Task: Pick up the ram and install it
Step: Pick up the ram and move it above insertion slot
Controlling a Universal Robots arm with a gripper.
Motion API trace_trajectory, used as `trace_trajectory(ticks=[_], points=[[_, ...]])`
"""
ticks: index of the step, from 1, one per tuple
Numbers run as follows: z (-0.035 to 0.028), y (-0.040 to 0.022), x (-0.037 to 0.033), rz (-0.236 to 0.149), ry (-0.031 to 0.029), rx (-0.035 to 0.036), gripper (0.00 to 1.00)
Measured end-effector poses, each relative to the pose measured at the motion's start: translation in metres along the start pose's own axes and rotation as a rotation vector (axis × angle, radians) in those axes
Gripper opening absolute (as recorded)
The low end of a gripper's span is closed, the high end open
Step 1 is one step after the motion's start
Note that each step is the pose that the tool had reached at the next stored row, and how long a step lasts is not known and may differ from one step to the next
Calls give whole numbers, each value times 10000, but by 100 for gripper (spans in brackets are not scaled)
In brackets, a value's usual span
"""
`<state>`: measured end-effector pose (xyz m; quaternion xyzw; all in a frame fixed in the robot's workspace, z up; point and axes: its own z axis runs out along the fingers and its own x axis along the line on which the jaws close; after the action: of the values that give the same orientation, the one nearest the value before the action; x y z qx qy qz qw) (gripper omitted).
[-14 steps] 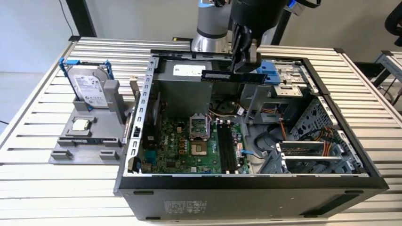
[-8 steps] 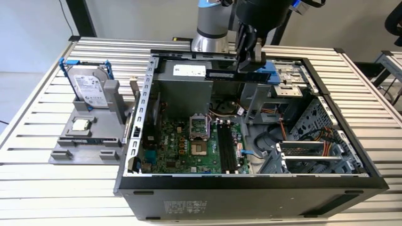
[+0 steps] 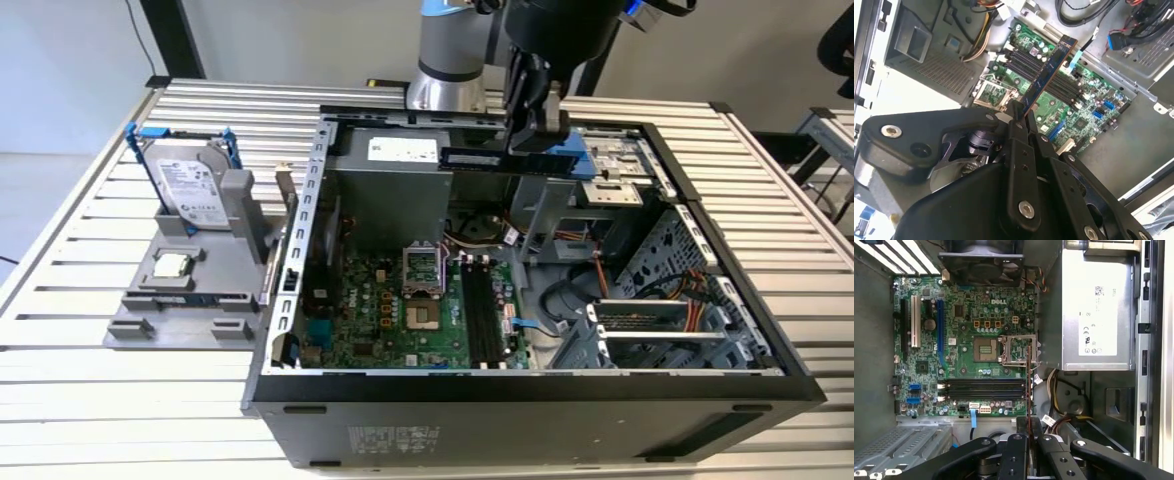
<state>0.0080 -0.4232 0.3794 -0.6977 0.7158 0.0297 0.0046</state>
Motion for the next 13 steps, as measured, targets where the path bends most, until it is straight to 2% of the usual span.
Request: trace_trajectory(ticks=[13], points=[[0,-4,0,37,-1,2,0]])
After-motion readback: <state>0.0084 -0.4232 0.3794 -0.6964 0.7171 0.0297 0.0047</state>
